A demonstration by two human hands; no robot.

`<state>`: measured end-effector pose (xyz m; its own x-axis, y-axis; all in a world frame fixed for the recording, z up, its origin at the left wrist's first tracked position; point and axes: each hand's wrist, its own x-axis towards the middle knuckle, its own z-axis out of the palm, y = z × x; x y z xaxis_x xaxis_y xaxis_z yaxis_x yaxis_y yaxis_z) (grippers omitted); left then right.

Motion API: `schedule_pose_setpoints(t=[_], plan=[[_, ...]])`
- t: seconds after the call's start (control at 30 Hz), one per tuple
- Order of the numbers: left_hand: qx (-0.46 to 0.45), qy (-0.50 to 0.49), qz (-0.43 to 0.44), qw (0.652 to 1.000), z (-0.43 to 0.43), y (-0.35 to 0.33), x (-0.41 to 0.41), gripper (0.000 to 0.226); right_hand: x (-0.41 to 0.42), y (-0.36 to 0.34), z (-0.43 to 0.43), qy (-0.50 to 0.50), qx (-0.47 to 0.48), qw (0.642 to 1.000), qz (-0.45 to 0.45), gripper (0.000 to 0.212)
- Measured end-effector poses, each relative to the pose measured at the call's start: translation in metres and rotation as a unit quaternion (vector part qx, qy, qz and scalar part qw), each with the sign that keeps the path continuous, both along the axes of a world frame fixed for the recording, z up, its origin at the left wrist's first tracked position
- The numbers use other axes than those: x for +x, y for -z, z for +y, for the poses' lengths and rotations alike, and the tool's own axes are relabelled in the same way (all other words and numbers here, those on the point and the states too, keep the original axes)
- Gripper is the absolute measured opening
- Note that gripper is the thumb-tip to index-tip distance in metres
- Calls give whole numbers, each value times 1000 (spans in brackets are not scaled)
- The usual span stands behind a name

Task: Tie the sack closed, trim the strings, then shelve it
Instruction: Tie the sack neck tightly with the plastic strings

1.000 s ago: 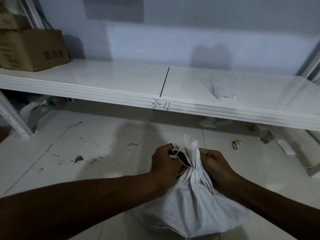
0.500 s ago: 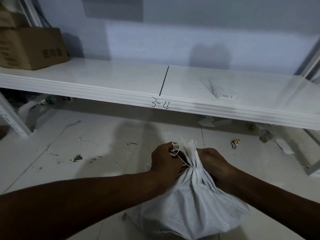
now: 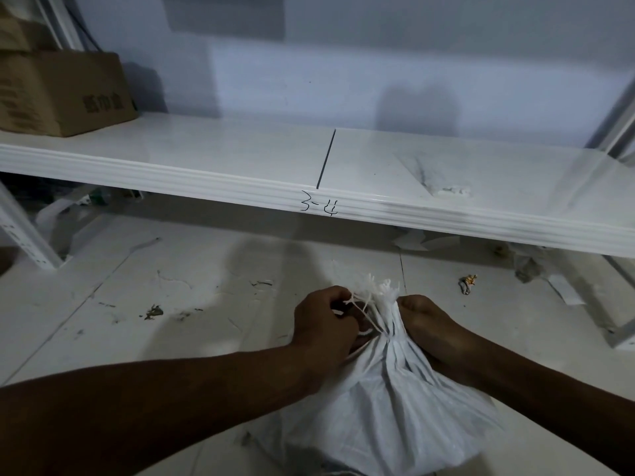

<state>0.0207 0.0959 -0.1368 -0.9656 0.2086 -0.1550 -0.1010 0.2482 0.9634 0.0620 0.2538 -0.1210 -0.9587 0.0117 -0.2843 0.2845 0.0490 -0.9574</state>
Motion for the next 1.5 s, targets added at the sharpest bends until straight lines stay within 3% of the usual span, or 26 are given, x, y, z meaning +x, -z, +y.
schedule_pose_setpoints(t=[0.17, 0.2, 0.23, 0.3, 0.37, 0.47, 0.53, 0.73, 0.8, 0.93, 1.13, 1.27, 1.43, 1.5], plan=[[39, 13, -7, 999, 1, -5, 0, 13, 3, 9, -3, 41, -96, 995, -13, 31], [44, 9, -6, 999, 2, -6, 0, 12, 9, 8, -4, 28, -122, 992, -23, 47], [49, 6, -8, 999, 3, -6, 0, 11, 9, 4, -6, 33, -176, 983, -36, 43], [66, 1, -17, 998, 6, -8, -2, 10, 3, -11, -7, 35, -216, 974, -54, 67], [67, -6, -17, 998, 7, -10, -5, 9, 9, -17, -2, -20, -189, 982, -14, 72], [57, -19, -4, 998, 10, -14, -12, 11, 10, -22, 1, -58, -14, 996, 68, 52], [36, -20, 18, 999, 12, -20, -15, 8, 7, -26, 0, -34, 50, 990, 126, 44], [58, -52, 16, 997, 13, -33, -36, 6, -9, -31, -3, 42, 52, 978, 198, 27], [60, -54, 29, 996, 12, -36, -41, 18, -11, -31, -5, 61, 63, 974, 208, 26], [21, -34, 55, 998, 8, -34, -42, 27, -12, -26, -9, 119, 42, 974, 190, 24], [-19, 6, 131, 991, 2, -35, -44, 15, -24, -30, -3, 166, 39, 970, 173, 21], [-33, 5, 152, 988, 6, -37, -43, 18, -34, -33, -2, 204, 10, 969, 140, 22], [-36, 9, 159, 987, 8, -38, -42, 21, -35, -41, 5, 170, 24, 977, 129, 42], [-29, 7, 161, 986, 7, -39, -43, 19, -31, -44, 11, 132, 83, 976, 154, 32]])
